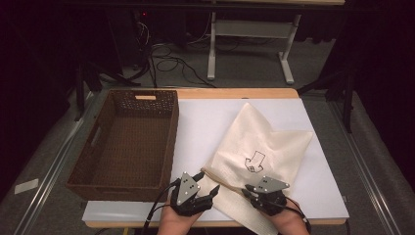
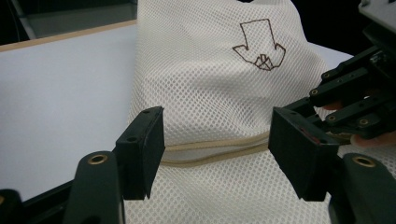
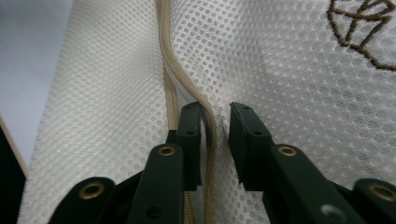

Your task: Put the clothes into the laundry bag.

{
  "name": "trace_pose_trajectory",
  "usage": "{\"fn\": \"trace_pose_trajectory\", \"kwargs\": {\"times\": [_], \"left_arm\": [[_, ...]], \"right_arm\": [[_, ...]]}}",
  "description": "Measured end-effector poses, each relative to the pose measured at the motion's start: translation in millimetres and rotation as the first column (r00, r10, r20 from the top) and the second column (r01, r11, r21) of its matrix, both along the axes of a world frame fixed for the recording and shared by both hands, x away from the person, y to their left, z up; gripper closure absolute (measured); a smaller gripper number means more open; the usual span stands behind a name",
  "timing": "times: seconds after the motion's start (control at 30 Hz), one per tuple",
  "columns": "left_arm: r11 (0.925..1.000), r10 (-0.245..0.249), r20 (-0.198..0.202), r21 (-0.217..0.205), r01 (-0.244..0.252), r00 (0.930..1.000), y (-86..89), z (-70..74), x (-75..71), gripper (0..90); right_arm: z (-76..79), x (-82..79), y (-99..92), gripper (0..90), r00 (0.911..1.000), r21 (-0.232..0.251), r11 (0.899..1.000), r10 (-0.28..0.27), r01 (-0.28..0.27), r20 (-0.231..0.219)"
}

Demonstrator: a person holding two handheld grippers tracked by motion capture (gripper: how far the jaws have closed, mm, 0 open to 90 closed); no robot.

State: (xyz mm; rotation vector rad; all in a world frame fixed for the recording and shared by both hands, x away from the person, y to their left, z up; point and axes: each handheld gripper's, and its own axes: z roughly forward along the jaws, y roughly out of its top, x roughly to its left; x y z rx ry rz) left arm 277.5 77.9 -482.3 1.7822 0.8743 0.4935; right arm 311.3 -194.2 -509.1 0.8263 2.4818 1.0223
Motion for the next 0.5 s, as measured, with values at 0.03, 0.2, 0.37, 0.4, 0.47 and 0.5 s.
{"fn": "trace_pose_trajectory", "kwargs": {"times": [0.03, 0.2, 0.37, 0.4, 0.47, 0.5], "left_arm": [[1.0000, 0.001, 0.000, 0.001, -0.001, 1.0000, 0.1, 0.0, 0.1, 36.2], [1.0000, 0.007, -0.001, 0.004, -0.007, 1.0000, 0.9, 0.1, 0.5, 36.0], [1.0000, 0.008, -0.002, 0.003, -0.008, 1.0000, 0.8, 0.0, 0.9, 36.0], [1.0000, 0.009, -0.002, 0.003, -0.009, 1.0000, 0.9, 0.0, 1.0, 36.0], [0.9999, 0.010, -0.003, 0.003, -0.010, 0.9999, 0.9, -0.1, 1.1, 36.0], [0.9999, 0.010, -0.003, 0.004, -0.010, 0.9999, 1.1, -0.2, 1.2, 35.9]], "right_arm": [[1.2, -0.6, -0.1, 72.7, 1.0000, 0.006, 1.000, 0.002, -0.002, 0.004], [13.3, -6.8, -0.3, 65.0, 0.9990, 0.050, 0.999, 0.019, -0.021, 0.041], [23.7, -11.0, -2.2, 63.3, 0.9966, 0.100, 0.995, 0.021, -0.029, 0.080], [25.4, -11.6, -3.2, 63.2, 0.9968, 0.104, 0.994, 0.014, -0.022, 0.078], [28.0, -11.7, -5.5, 62.7, 0.9963, 0.118, 0.993, 0.007, -0.017, 0.086], [29.7, -11.9, -7.0, 62.1, 0.9960, 0.127, 0.992, -0.002, -0.010, 0.089]]}}
